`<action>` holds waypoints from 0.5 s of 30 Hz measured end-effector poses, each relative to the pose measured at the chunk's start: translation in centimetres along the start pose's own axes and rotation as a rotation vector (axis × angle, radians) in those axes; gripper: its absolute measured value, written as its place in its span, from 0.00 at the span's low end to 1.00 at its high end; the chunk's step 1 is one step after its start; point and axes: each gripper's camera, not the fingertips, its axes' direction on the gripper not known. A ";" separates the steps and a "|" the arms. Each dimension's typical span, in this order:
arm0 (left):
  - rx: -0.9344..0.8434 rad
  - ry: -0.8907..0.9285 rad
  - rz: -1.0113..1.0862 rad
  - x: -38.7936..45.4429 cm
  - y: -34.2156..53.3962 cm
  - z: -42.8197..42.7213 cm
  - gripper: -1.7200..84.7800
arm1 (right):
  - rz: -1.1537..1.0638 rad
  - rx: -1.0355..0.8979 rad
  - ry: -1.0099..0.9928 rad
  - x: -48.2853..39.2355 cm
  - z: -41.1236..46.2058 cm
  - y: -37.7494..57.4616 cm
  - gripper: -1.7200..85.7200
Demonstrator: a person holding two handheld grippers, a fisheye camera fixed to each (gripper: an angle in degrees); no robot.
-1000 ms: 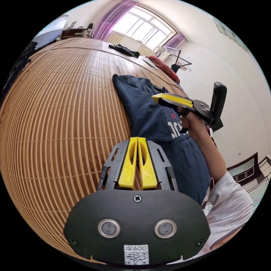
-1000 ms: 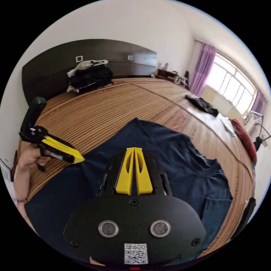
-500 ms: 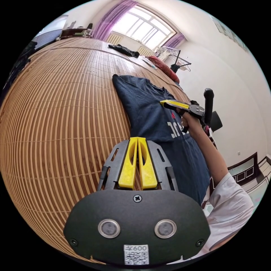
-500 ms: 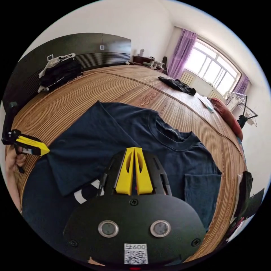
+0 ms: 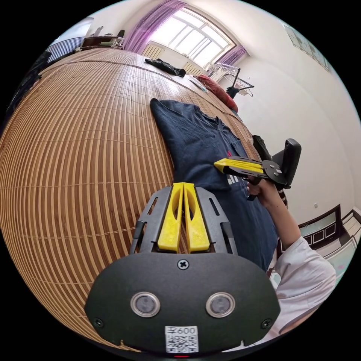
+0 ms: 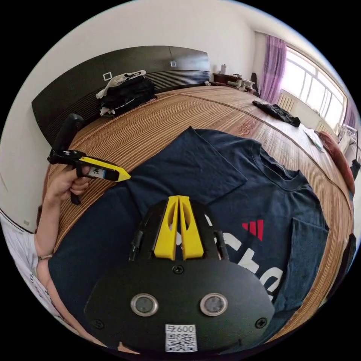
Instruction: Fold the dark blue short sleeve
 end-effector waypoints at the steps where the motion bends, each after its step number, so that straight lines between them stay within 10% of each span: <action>1: 0.000 -0.004 0.002 0.1 0.2 0.0 0.02 | 0.064 0.011 0.039 0.7 -1.1 1.1 0.01; 15: -0.005 -0.017 0.006 0.8 2.2 0.4 0.02 | 0.004 -0.009 -0.100 -1.7 -6.8 7.8 0.01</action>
